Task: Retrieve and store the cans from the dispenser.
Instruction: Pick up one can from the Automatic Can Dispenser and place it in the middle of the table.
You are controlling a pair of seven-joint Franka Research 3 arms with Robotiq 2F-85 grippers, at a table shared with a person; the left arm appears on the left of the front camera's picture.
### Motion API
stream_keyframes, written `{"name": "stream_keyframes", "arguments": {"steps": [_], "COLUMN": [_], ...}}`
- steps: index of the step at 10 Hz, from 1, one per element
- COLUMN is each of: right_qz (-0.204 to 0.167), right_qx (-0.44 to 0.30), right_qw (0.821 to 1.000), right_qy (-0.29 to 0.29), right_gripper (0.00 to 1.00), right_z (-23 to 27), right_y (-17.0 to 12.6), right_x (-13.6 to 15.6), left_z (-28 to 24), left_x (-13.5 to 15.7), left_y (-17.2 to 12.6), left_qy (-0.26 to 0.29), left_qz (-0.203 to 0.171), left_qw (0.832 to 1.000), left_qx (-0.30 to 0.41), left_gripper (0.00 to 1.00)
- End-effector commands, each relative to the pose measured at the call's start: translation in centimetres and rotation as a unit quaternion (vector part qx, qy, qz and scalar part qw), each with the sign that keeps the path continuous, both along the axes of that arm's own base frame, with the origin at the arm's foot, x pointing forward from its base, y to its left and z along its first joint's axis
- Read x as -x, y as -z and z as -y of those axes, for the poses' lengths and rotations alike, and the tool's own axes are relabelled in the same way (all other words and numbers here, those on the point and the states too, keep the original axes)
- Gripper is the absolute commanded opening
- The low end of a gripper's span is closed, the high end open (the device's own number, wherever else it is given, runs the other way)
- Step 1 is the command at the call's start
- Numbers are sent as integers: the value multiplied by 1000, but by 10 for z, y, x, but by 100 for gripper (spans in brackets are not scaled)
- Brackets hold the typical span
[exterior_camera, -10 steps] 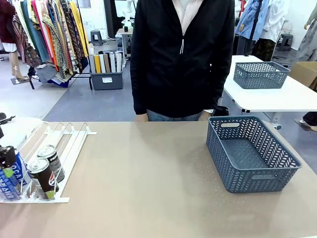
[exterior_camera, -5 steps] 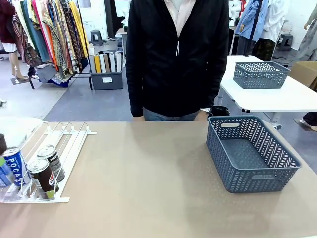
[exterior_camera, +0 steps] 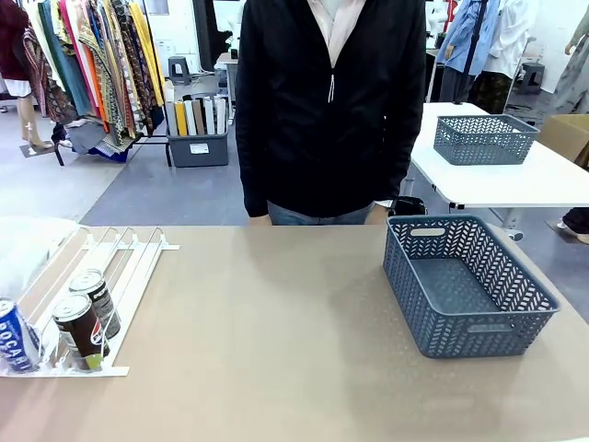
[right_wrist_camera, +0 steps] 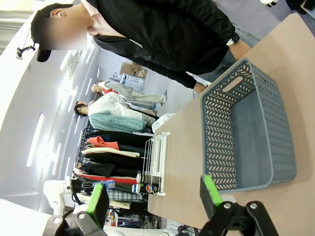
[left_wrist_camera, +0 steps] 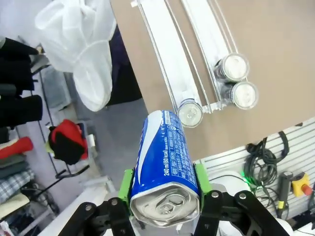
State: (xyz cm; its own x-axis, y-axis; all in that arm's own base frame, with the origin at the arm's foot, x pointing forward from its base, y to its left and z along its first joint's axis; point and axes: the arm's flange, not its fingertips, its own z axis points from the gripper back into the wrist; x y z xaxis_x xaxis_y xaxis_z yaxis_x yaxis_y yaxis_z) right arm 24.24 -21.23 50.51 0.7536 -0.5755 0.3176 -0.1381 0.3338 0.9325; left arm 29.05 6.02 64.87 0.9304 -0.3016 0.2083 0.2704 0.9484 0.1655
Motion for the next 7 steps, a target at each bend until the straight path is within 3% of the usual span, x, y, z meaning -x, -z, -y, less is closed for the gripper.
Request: {"name": "stream_keyframes", "arguments": {"steps": [1, 2, 7], "right_qz": [18, 18, 18], "right_qx": [-5, -5, -5], "right_qw": [1000, 1000, 1000], "right_qy": [3, 3, 3], "right_gripper": [100, 100, 100], "right_z": [0, 0, 0], "right_y": [-3, -3, -3], "right_x": [-3, -3, -3], "left_z": [-14, 0, -2], "left_x": [-14, 0, -4], "left_y": [14, 0, 4], "left_qy": [7, 0, 6], "left_qz": [-15, 0, -5], "left_qw": [998, 1000, 1000], "left_qx": [53, 0, 10], "left_gripper": [0, 0, 0]}}
